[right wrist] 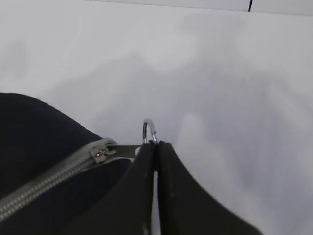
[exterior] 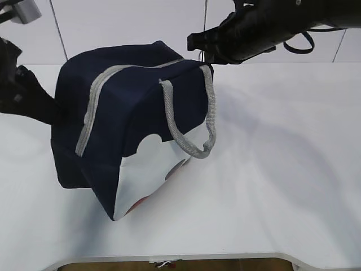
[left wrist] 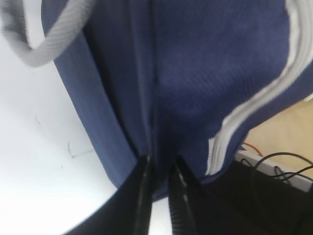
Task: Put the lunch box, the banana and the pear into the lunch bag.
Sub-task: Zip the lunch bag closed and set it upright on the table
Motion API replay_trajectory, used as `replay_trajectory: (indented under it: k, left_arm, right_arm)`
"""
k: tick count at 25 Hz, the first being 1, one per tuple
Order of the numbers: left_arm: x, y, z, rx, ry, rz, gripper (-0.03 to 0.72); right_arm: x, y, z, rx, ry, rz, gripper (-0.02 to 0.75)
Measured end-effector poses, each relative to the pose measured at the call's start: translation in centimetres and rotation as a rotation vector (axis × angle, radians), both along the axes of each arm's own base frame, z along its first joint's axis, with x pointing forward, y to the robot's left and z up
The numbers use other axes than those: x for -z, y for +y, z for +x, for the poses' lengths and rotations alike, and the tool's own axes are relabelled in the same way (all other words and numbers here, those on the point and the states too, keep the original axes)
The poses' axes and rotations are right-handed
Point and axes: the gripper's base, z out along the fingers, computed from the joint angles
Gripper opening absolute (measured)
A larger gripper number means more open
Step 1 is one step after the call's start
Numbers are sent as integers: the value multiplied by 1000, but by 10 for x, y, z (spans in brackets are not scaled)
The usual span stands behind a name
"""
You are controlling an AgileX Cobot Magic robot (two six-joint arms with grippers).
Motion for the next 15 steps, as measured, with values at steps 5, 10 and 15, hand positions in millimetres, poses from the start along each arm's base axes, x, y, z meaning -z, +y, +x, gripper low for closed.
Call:
replay_trajectory:
  k: [5,10,15]
  left_arm:
    - [-37,0,4,-61,2,-11,309]
    - [-76,1,10,-95,-78,-26,447]
    - [-79,-20,28,-37,-59,-59,463]
  right_arm:
    - [2,-1,-1,11,39,13,13]
    - [2,0,-2,22,60,50,13]
    - [3,1,-3,24,70,67,13]
